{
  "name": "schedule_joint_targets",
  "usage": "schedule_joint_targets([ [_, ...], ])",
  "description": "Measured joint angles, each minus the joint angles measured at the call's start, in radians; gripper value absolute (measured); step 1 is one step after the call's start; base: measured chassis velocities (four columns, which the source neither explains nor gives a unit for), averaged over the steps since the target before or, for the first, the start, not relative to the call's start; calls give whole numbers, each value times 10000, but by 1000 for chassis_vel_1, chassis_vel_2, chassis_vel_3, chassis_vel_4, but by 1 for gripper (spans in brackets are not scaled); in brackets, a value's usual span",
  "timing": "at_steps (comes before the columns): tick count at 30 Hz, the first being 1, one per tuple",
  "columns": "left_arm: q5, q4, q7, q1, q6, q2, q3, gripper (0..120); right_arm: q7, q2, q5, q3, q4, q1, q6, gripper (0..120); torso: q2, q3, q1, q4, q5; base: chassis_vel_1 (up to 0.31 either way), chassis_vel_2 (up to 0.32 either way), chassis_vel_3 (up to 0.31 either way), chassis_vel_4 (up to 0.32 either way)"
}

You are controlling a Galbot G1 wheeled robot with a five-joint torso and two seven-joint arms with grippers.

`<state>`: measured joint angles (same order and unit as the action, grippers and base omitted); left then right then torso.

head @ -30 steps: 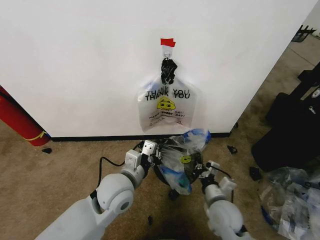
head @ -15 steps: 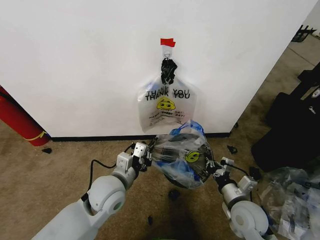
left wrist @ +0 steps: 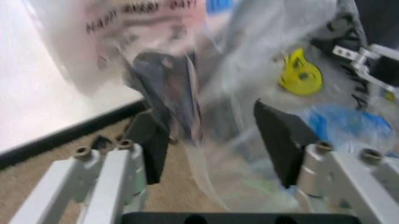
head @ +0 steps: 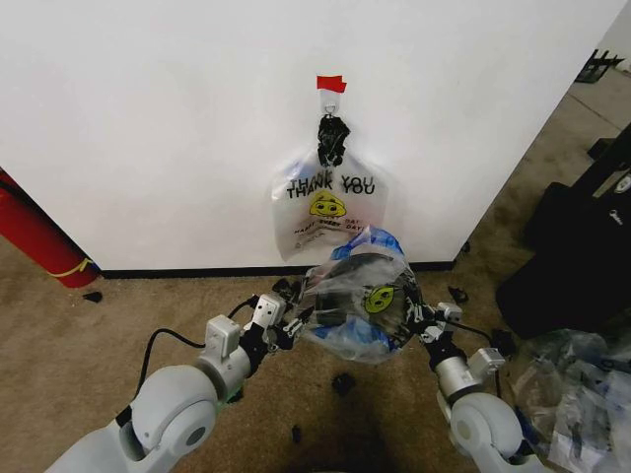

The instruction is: Pick up the garbage bag from the wall and place it over the trash bin.

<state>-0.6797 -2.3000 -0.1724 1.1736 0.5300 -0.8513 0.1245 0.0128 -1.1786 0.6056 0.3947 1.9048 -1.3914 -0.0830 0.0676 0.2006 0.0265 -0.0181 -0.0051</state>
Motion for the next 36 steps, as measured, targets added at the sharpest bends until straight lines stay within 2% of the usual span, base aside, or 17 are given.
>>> schedule_joint_targets([
  [2, 88, 31, -28, -44, -14, -15, 0, 61, -8, 3, -37, 9, -18, 2, -31, 0, 0, 0, 0, -1, 0, 0, 0, 0, 0],
  [7, 901, 328, -462, -498, -321, -112, -15, 83, -228, 43, -569, 38, -138, -30, -327, 0, 0, 1, 0, 0, -1, 0, 0, 0, 0],
  [13, 696, 345, -204, -967, -616, -193, -172, 99, -784, 25, -1307, 21, -330, -66, -768, 0, 0, 1, 0, 1, 1, 0, 0, 0, 0],
  [21, 31, 847, 563, -1533, -775, -398, -480, 100, -1822, 36, -2261, 14, -491, -145, -1264, 0, 0, 1, 1, 0, 0, 0, 0, 0, 0],
  [30, 69, 1467, 643, -1702, -785, -585, -557, 100, -2294, 90, -2586, -31, -614, -83, -1433, 0, 0, 0, 0, 1, 0, 0, 0, 0, 0],
  [36, 981, 2806, 735, -1986, -1414, -494, -570, 100, -3195, 199, -2679, 86, -906, 1, -1713, 0, 0, 0, 1, 1, 0, 0, 0, 0, 0],
])
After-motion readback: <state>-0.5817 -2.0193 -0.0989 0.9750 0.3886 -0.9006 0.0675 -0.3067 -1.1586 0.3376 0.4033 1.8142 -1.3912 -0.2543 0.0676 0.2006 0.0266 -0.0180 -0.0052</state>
